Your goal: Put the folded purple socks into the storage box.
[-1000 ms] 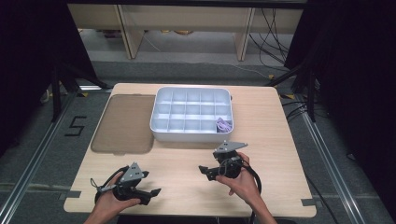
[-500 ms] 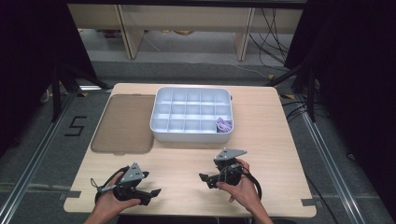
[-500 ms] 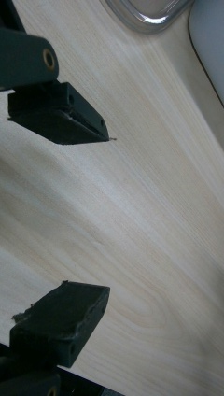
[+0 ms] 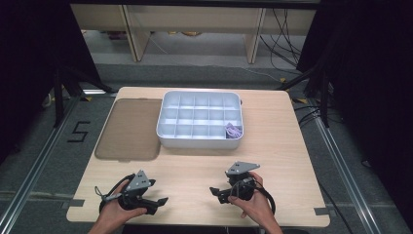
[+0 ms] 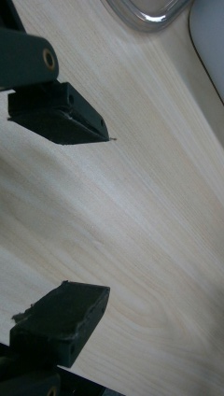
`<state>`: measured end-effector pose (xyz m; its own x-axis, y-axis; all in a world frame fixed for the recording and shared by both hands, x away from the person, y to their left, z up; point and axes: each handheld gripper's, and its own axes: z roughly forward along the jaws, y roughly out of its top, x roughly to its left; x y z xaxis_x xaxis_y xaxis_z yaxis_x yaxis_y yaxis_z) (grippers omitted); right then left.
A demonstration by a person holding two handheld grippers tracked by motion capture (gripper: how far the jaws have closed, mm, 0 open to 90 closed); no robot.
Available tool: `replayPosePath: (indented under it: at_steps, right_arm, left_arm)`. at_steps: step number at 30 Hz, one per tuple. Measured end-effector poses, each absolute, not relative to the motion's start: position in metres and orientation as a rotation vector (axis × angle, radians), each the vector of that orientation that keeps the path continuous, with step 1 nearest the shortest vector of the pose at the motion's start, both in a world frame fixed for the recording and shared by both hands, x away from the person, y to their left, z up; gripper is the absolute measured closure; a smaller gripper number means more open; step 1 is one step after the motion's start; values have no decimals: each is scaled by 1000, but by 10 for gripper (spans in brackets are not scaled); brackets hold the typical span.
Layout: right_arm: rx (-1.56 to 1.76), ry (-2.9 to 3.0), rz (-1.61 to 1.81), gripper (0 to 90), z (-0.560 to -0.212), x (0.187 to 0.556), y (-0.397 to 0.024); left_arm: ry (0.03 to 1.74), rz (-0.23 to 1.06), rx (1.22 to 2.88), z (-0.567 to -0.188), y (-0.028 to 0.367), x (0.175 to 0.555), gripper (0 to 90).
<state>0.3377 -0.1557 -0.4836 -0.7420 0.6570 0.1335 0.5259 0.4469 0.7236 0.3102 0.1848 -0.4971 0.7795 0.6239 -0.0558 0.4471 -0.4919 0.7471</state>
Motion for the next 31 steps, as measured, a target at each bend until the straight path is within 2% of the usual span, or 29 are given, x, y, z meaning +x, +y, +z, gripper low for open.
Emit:
replayPosePath:
  at_steps: [31]
  right_arm:
    - [1039,2510,1185,167,-488,331,-160]
  left_arm:
    - [795,286,2174,-498,185,310,212]
